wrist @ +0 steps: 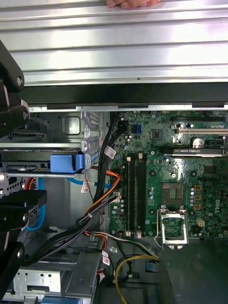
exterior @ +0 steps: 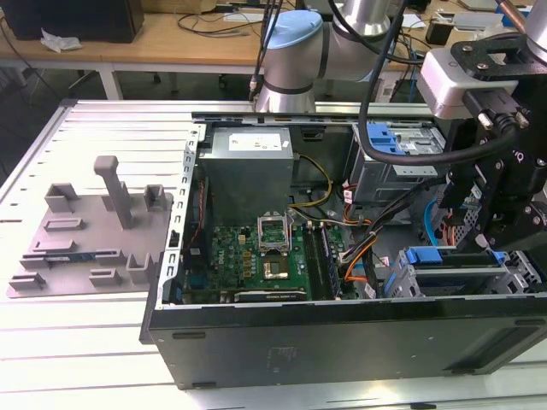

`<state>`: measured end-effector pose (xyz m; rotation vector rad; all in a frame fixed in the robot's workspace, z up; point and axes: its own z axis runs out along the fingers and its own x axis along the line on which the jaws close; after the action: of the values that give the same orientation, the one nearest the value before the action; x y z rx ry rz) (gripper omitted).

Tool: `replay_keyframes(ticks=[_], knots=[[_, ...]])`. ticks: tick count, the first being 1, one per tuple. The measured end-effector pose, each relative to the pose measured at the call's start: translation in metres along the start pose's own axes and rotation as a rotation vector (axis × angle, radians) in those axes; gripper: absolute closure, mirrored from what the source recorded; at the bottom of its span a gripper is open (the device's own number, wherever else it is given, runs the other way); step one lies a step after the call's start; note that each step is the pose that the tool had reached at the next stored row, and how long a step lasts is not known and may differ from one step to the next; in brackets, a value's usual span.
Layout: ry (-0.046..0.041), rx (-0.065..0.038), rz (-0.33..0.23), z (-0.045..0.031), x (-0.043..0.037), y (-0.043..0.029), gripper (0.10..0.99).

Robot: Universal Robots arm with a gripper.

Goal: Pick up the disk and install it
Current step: 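Insert the first disk wire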

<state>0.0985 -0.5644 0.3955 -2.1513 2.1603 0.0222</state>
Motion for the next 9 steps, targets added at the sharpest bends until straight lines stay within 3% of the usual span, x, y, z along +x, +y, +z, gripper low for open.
replay_keyframes(ticks=[9], knots=[[0.0001, 0.000, 0.000, 0.0000, 0.0000, 0.0003, 0.502]])
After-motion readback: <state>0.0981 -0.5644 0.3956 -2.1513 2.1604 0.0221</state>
